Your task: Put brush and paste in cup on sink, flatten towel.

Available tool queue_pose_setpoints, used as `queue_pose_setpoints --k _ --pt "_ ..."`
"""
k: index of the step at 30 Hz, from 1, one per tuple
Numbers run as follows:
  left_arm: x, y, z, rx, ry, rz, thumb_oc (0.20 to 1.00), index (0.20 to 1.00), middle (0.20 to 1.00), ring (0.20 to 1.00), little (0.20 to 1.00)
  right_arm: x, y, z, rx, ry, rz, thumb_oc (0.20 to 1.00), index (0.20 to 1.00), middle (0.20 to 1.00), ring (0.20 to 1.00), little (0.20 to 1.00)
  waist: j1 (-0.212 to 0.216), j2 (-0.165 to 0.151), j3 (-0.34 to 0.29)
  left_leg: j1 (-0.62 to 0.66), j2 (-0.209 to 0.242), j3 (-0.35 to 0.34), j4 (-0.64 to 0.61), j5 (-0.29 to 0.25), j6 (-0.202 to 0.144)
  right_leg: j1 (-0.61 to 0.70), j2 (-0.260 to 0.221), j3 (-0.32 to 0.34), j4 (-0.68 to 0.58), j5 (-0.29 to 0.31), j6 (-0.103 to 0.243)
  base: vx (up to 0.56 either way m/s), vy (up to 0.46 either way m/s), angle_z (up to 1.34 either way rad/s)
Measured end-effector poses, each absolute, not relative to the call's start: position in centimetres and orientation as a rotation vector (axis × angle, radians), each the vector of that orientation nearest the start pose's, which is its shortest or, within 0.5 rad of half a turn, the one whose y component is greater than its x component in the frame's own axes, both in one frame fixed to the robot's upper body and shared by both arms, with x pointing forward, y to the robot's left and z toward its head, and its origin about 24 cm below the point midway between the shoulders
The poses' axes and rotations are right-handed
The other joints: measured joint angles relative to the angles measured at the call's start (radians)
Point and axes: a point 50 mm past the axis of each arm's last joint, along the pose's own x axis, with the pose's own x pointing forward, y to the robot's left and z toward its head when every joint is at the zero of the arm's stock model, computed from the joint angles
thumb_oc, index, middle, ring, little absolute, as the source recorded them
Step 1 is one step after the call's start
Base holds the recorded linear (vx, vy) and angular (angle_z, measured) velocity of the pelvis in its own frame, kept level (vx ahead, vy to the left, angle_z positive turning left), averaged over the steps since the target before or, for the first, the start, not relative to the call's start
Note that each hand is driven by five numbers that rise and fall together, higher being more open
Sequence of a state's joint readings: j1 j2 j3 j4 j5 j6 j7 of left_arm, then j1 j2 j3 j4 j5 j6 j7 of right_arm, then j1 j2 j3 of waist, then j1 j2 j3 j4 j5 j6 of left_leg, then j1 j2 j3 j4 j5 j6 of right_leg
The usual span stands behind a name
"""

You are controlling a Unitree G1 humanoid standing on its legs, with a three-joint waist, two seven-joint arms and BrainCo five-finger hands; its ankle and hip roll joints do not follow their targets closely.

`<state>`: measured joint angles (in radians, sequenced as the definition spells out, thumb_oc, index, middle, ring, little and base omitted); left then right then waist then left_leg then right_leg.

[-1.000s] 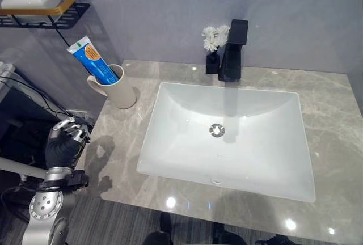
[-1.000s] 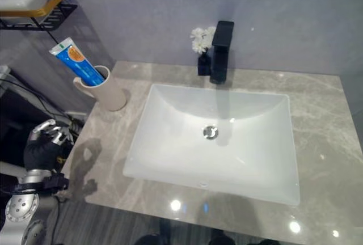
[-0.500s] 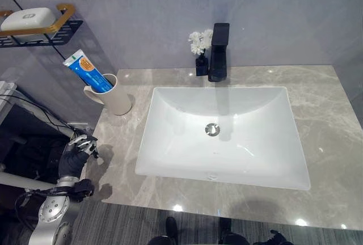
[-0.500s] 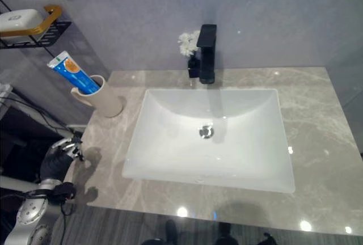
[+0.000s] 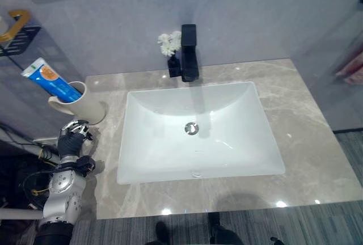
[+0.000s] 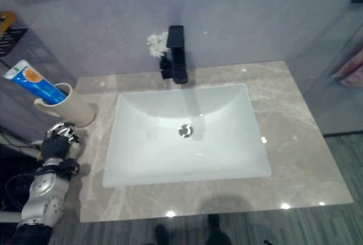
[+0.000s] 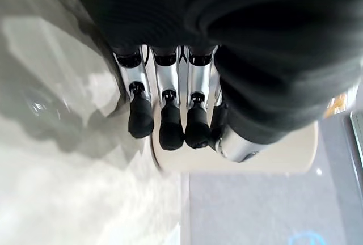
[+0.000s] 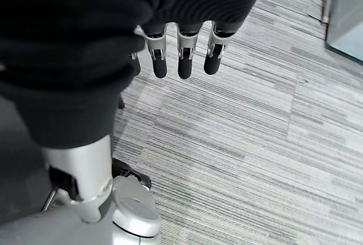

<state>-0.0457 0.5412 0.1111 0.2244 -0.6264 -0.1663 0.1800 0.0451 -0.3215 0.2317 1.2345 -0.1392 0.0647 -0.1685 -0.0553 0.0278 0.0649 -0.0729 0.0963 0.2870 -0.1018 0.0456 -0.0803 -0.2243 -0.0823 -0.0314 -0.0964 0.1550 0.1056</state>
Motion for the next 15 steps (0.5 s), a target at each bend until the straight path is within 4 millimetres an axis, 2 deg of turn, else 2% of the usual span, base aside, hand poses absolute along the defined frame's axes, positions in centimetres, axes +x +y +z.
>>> queue_pose_setpoints --k 3,9,15 --pt "25.6 31.2 7.5 -0.073 -0.098 0.435 0.200 0.200 0.200 0.200 0.200 6.4 -26.8 -15.6 -0.651 1.315 -0.060 1.000 1.000 1.000 1.000 1.000 -0.009 -0.013 0.003 -0.002 0.004 0.004 0.000 0.000 -0.001 -0.004 -0.001 0.004 0.000 0.001 -0.003 0.02 -0.019 -0.08" --pt "26.4 31.3 8.7 -0.008 -0.133 0.474 0.200 0.200 0.200 0.200 0.200 5.6 -27.1 -15.7 -0.655 1.355 -0.069 1.000 1.000 1.000 1.000 1.000 -0.013 -0.029 0.007 -0.019 0.005 0.003 0.000 0.000 -0.003 -0.019 0.007 0.006 0.000 0.005 0.001 0.00 0.000 0.00" --pt "26.7 31.2 9.2 -0.005 -0.154 0.494 0.200 0.200 0.200 0.200 0.200 6.0 -27.1 -15.7 -0.652 1.346 -0.073 1.000 1.000 1.000 1.000 1.000 -0.013 -0.038 0.012 -0.019 0.005 0.004 0.000 0.000 -0.003 -0.020 0.009 0.009 0.000 0.004 0.000 0.00 0.000 0.00"
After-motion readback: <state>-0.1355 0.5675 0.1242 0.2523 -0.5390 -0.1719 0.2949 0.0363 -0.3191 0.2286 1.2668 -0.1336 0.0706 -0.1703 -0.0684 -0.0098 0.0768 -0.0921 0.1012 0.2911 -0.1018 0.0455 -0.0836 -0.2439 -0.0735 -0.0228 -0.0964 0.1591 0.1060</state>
